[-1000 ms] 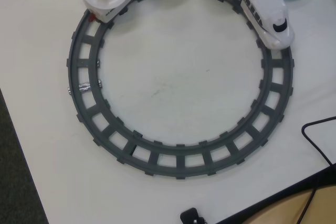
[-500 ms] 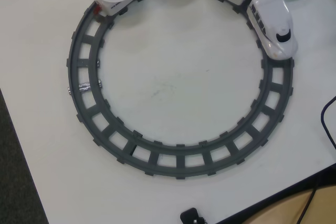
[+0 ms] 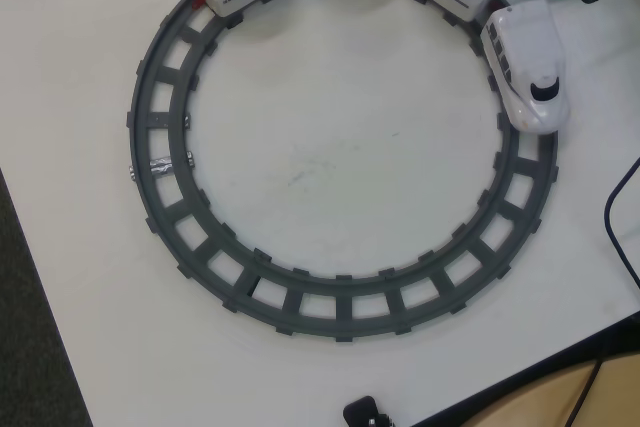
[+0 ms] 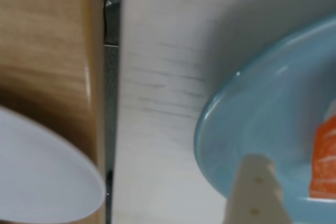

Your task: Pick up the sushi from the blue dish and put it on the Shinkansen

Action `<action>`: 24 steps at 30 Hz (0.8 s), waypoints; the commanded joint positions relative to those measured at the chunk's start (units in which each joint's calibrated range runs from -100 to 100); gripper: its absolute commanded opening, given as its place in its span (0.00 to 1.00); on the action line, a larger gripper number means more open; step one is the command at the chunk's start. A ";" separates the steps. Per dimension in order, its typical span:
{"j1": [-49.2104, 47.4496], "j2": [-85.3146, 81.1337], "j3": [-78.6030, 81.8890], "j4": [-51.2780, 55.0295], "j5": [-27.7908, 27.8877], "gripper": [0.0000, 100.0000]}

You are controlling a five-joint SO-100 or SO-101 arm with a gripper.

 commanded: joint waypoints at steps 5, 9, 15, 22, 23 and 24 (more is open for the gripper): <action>-0.57 2.14 -3.19 -6.27 -0.06 0.27; -0.83 3.65 -3.10 -8.83 -0.11 0.27; -1.71 5.73 -3.10 -9.43 -0.43 0.02; -1.98 1.56 -2.83 -8.23 -3.42 0.02; -1.80 -0.61 -2.20 -6.86 -3.47 0.02; -1.71 -3.20 -1.39 -5.07 -3.47 0.02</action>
